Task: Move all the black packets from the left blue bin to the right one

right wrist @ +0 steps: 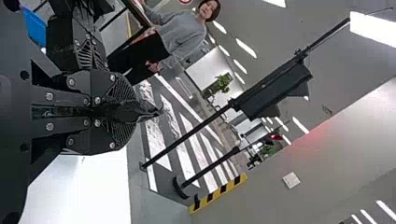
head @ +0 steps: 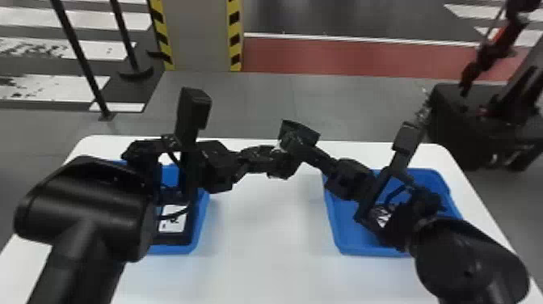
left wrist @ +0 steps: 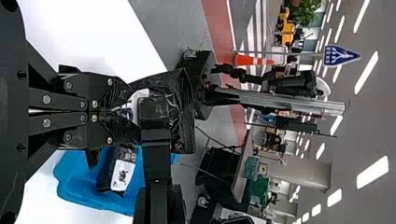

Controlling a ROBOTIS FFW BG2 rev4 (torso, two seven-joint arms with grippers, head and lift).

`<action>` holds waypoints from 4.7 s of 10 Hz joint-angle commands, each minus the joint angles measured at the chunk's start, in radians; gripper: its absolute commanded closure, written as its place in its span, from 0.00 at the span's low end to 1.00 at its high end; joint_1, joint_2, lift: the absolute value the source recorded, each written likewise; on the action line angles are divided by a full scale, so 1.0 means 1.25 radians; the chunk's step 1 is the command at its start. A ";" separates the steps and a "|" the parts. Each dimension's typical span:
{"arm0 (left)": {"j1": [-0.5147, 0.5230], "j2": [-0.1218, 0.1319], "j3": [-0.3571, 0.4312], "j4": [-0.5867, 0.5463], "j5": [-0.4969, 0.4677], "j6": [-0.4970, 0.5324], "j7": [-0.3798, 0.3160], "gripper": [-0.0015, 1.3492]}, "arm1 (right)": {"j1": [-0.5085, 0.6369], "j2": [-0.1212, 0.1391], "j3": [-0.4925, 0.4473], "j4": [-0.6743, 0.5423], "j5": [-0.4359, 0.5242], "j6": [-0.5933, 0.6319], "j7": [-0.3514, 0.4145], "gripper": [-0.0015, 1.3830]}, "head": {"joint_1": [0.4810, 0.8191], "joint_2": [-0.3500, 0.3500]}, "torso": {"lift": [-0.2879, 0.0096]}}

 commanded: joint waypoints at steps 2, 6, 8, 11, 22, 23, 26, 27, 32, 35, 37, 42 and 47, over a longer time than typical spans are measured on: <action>0.056 -0.005 0.045 0.000 0.010 -0.009 0.024 0.36 | 0.004 0.002 -0.007 0.007 -0.031 -0.041 0.000 0.92 | 0.63 0.44 | 0.60; 0.213 0.004 0.193 -0.102 0.014 0.001 0.024 0.08 | 0.063 -0.001 -0.139 0.007 -0.008 -0.045 -0.011 0.92 | 0.63 0.45 | 0.60; 0.297 0.001 0.289 -0.189 0.018 0.009 0.024 0.08 | 0.084 -0.031 -0.183 0.074 0.002 -0.045 -0.047 0.92 | 0.63 0.44 | 0.60; 0.356 -0.008 0.385 -0.263 0.018 0.001 0.025 0.08 | 0.053 -0.069 -0.193 0.210 0.004 -0.045 -0.072 0.92 | 0.63 0.46 | 0.60; 0.277 0.011 0.518 -0.144 -0.221 0.095 0.045 0.09 | 0.273 -0.017 -0.216 -0.207 -0.066 -0.104 -0.097 0.21 | 0.63 0.77 | 0.60; 0.232 0.025 0.491 -0.059 -0.221 0.091 0.055 0.09 | 0.275 -0.016 -0.216 -0.205 -0.067 -0.102 -0.091 0.21 | 0.63 0.79 | 0.60; 0.128 0.054 0.413 0.096 -0.224 0.078 0.071 0.09 | 0.275 -0.014 -0.216 -0.199 -0.070 -0.090 -0.085 0.21 | 0.63 0.78 | 0.60; 0.111 0.054 0.407 0.125 -0.230 0.078 0.073 0.09 | 0.279 -0.014 -0.216 -0.199 -0.071 -0.088 -0.081 0.21 | 0.63 0.76 | 0.60; 0.071 0.052 0.339 0.135 -0.277 0.117 0.128 0.09 | 0.283 -0.014 -0.217 -0.189 -0.085 -0.067 -0.074 0.21 | 0.63 0.74 | 0.60; 0.058 0.052 0.339 0.169 -0.297 0.139 0.153 0.09 | 0.287 -0.015 -0.217 -0.185 -0.090 -0.057 -0.066 0.21 | 0.63 0.75 | 0.60; 0.038 0.053 0.332 0.214 -0.310 0.131 0.165 0.09 | 0.289 -0.015 -0.217 -0.183 -0.094 -0.049 -0.064 0.21 | 0.63 0.77 | 0.60; 0.024 0.051 0.301 0.218 -0.359 0.254 0.195 0.49 | 0.294 -0.015 -0.217 -0.175 -0.111 -0.041 -0.060 0.21 | 0.63 0.80 | 0.60; 0.024 0.049 0.280 0.186 -0.363 0.203 0.192 0.83 | 0.300 -0.015 -0.217 -0.171 -0.121 -0.031 -0.058 0.21 | 0.63 0.80 | 0.60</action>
